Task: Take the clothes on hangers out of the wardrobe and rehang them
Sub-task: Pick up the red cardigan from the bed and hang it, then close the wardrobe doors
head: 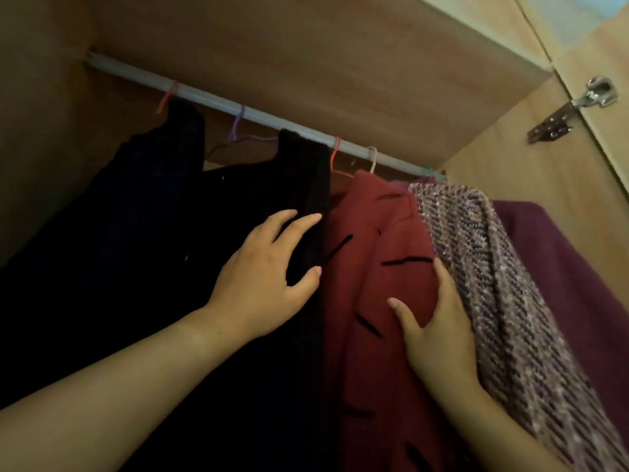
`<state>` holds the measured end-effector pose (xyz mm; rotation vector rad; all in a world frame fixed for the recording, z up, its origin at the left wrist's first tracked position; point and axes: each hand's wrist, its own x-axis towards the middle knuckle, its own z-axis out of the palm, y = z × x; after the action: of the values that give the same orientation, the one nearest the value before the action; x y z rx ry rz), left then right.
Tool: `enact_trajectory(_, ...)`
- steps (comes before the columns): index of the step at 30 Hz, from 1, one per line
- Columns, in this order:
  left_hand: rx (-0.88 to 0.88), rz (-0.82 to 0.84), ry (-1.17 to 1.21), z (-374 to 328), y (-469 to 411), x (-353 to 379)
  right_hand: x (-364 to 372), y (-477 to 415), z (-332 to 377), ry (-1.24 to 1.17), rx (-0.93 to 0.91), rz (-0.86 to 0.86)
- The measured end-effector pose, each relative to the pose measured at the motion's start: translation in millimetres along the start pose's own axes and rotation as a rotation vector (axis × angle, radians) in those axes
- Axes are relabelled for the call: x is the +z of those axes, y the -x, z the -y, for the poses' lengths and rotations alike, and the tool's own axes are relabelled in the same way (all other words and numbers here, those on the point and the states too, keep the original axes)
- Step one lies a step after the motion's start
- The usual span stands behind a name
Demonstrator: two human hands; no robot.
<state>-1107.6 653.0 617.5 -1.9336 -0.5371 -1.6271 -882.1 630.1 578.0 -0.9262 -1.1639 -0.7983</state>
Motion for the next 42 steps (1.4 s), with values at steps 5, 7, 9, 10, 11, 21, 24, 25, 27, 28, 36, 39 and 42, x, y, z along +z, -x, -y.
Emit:
enact_trajectory(5,-0.052,0.070,0.030,-8,47,10,-17,52,-3,-0.029,0.064,-0.035)
enact_trajectory(7,-0.079,0.114,0.028,-10,61,13,-25,68,-7,-0.036,0.085,-0.023)
enact_trajectory(9,-0.092,0.156,0.013,-14,74,15,-35,82,-12,-0.011,0.098,-0.006)
enact_trajectory(10,-0.101,0.176,0.007,-17,82,16,-41,89,-14,-0.001,0.108,0.008)
enact_trajectory(11,-0.111,0.198,0.004,-21,90,16,-47,96,-15,0.005,0.124,0.024)
enact_trajectory(21,-0.257,0.541,-0.097,-84,195,-1,-111,171,-7,-0.036,0.155,0.341)
enact_trajectory(24,-0.316,0.644,-0.171,-114,232,-20,-135,199,-3,-0.038,0.148,0.497)
enact_trajectory(25,-0.340,0.678,-0.191,-126,245,-28,-146,208,0,-0.039,0.151,0.560)
enact_trajectory(27,-0.389,0.731,-0.234,-150,271,-45,-169,226,8,-0.038,0.129,0.678)
enact_trajectory(28,-0.417,0.749,-0.253,-164,283,-55,-181,237,12,-0.035,0.115,0.728)
enact_trajectory(36,-0.640,0.920,-0.409,-278,375,-147,-281,339,48,-0.051,0.161,1.115)
enact_trajectory(39,-0.693,0.997,-0.455,-316,404,-186,-321,375,63,-0.074,0.224,1.233)
enact_trajectory(42,-0.709,1.025,-0.502,-351,427,-221,-361,407,81,-0.069,0.206,1.343)
